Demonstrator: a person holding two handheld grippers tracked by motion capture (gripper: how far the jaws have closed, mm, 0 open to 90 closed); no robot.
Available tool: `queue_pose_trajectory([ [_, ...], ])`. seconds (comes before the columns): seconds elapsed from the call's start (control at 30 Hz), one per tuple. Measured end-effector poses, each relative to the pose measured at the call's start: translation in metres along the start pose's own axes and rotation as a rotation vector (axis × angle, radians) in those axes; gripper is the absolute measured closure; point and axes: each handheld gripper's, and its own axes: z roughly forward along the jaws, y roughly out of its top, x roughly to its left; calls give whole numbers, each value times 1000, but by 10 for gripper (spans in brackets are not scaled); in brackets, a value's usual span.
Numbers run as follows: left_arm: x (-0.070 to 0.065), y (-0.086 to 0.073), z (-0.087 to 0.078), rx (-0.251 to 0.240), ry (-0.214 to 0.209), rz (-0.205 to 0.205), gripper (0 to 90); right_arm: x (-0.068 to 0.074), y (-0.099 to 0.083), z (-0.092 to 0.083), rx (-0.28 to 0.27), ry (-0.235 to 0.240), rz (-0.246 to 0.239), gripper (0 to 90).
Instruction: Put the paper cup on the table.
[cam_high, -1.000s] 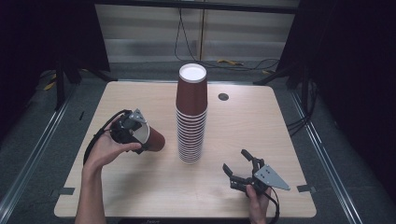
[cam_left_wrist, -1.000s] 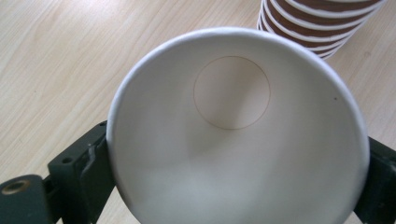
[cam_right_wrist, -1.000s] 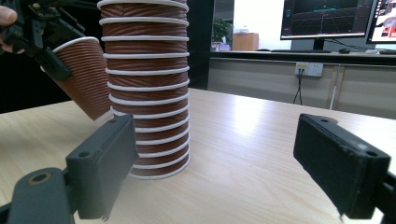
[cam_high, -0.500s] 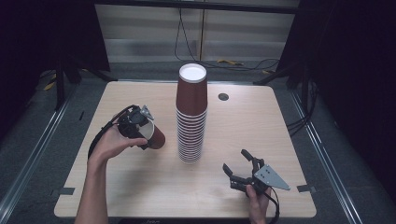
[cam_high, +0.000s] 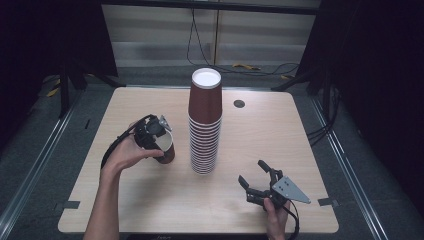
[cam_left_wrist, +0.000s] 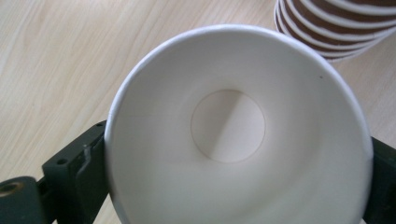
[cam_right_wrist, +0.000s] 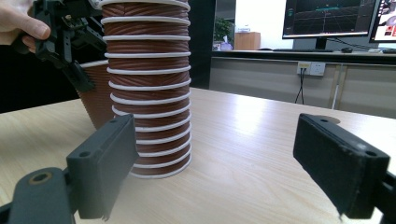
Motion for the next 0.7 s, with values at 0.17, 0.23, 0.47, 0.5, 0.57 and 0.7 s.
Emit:
queue_pose_trajectory([
  [0.17,0,0,2,-28,-13,5,44,0,0,0,0,0,0,133],
  [0.23,0,0,5,-47,-15,-3,41,0,0,0,0,0,1,133],
  [0.47,1,-6,11,-146,-54,-42,37,0,0,0,1,-1,0,133],
  [0.5,1,-6,11,-146,-54,-42,36,0,0,0,0,0,1,133],
  [0.57,1,-9,15,-160,-68,-51,36,0,0,0,0,0,1,133],
  [0.7,2,-16,21,-184,-85,-73,45,0,0,0,0,-2,1,133],
])
